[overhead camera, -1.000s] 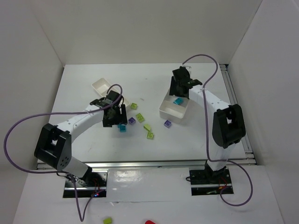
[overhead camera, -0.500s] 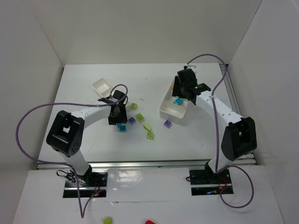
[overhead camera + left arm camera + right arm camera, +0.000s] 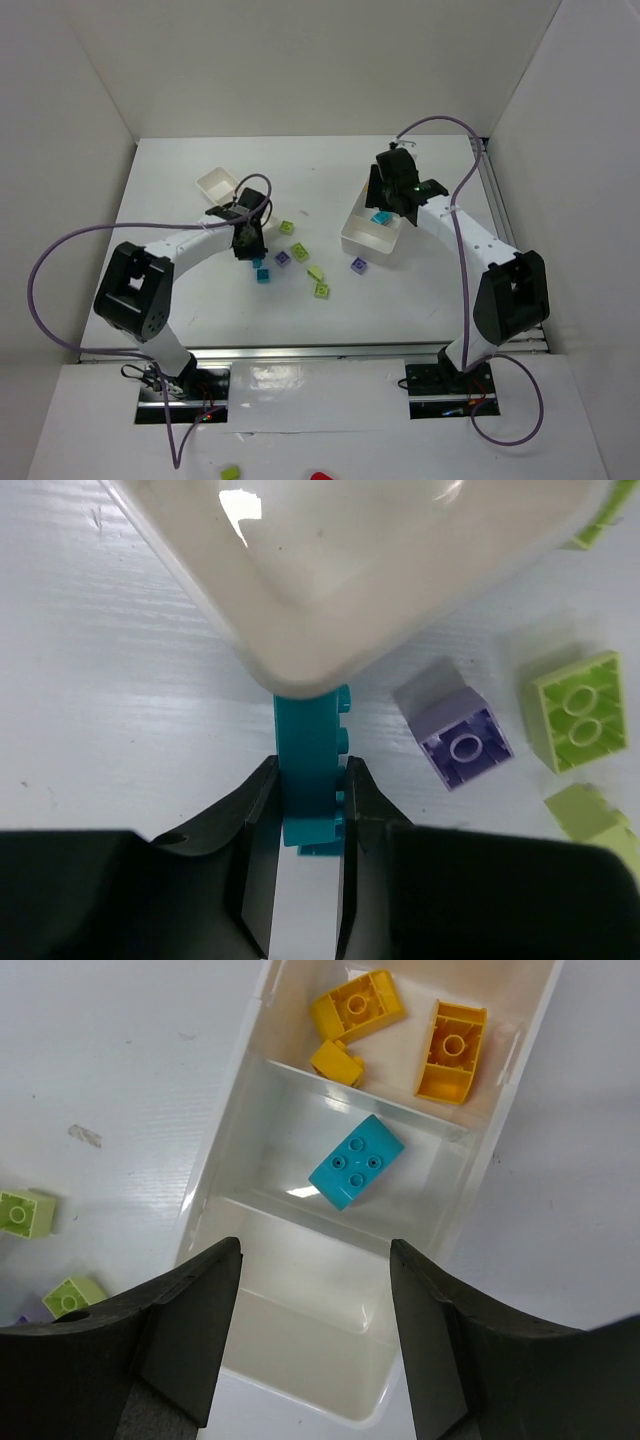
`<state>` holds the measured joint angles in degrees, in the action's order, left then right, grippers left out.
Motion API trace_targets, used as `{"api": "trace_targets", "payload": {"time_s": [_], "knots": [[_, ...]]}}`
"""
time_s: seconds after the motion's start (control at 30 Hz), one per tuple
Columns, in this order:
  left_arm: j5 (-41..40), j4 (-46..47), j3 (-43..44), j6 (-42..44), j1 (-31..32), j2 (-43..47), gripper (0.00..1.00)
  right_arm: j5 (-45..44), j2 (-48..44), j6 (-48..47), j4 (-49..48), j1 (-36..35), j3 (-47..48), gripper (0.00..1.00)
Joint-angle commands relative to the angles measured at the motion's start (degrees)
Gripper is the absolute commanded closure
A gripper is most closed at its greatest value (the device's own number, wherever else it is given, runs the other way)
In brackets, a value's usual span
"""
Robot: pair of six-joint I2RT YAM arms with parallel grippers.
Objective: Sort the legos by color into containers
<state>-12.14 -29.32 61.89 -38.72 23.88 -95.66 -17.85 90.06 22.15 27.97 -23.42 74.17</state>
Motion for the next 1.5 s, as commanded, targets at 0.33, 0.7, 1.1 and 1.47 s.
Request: {"api": "trace_targets", "payload": {"time_s": [0.33,0.7,1.1,1.47], "knots": [[15.9,3.2,24.5,8.9,12.5,1.9,0.99,-5.8,-8.1,3.0,2.6,1.4,-2.6,0.32],[25.1,3.7,53.2,9.5,15.4,-25.3,0.99,-12.5,-28.2,10.1,9.6,4.5,-12.4,0.32],[25.9,2.7,70.2,9.5,15.9,-41.2,0.96,-13.8,-31.5,11.9,15.2,5.1,-12.9,0.32],[25.3,3.2,70.2,9.5,15.9,-42.9,0.68,-13.3,-31.0,11.9,14.7,5.1,-12.9,0.32]]}}
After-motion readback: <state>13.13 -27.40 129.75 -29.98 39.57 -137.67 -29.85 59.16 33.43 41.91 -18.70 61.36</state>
